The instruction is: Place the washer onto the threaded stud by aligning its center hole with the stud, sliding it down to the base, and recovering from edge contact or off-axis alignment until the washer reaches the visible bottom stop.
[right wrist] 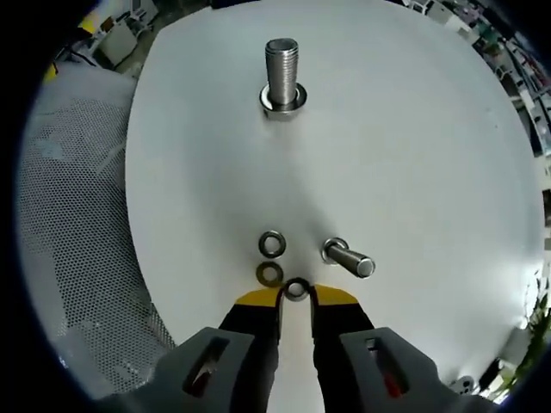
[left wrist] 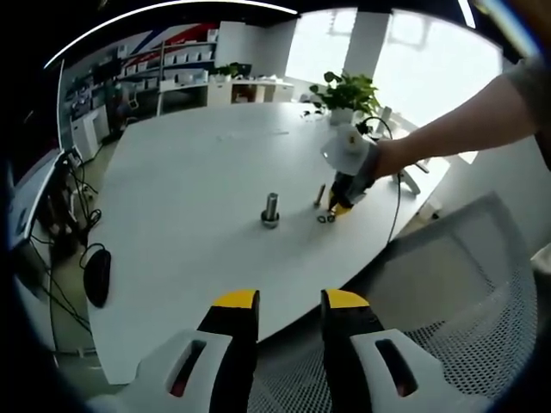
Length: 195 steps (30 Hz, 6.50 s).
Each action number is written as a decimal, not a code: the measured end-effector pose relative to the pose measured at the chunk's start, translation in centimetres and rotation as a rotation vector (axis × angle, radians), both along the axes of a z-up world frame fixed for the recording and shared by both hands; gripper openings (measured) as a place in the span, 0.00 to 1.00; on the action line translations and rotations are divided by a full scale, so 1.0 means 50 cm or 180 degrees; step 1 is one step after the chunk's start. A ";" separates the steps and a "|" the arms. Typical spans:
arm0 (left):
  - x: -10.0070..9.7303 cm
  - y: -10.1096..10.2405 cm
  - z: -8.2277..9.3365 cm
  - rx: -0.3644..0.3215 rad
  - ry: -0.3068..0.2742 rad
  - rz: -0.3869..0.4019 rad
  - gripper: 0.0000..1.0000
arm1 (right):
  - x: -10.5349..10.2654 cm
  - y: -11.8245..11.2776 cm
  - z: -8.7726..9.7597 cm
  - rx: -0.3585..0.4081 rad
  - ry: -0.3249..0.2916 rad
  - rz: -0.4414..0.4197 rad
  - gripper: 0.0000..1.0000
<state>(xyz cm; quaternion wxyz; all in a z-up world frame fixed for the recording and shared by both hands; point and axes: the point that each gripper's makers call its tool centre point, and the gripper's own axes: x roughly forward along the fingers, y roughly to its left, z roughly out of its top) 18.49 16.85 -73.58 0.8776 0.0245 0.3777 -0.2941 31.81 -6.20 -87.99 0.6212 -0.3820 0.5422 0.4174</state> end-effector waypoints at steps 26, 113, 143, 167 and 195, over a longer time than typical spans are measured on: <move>0.002 0.002 0.003 -0.0017 -0.0028 0.0023 0.27 | 0.002 -0.013 0.004 0.0206 -0.0235 -0.0390 0.14; 0.004 0.002 0.007 -0.0050 -0.0056 0.0045 0.27 | 0.069 0.036 0.050 0.0259 -0.0444 -0.0021 0.14; 0.004 0.005 0.006 -0.0049 -0.0045 0.0074 0.27 | 0.072 0.035 0.021 0.0205 -0.0352 -0.0099 0.15; 0.004 0.000 0.015 -0.0116 -0.0093 0.0038 0.27 | 0.012 -0.007 0.032 0.0191 -0.0211 -0.0224 0.20; 0.003 -0.003 0.013 -0.0124 -0.0099 -0.0019 0.26 | -0.038 0.040 0.001 0.0037 -0.0054 0.0047 0.22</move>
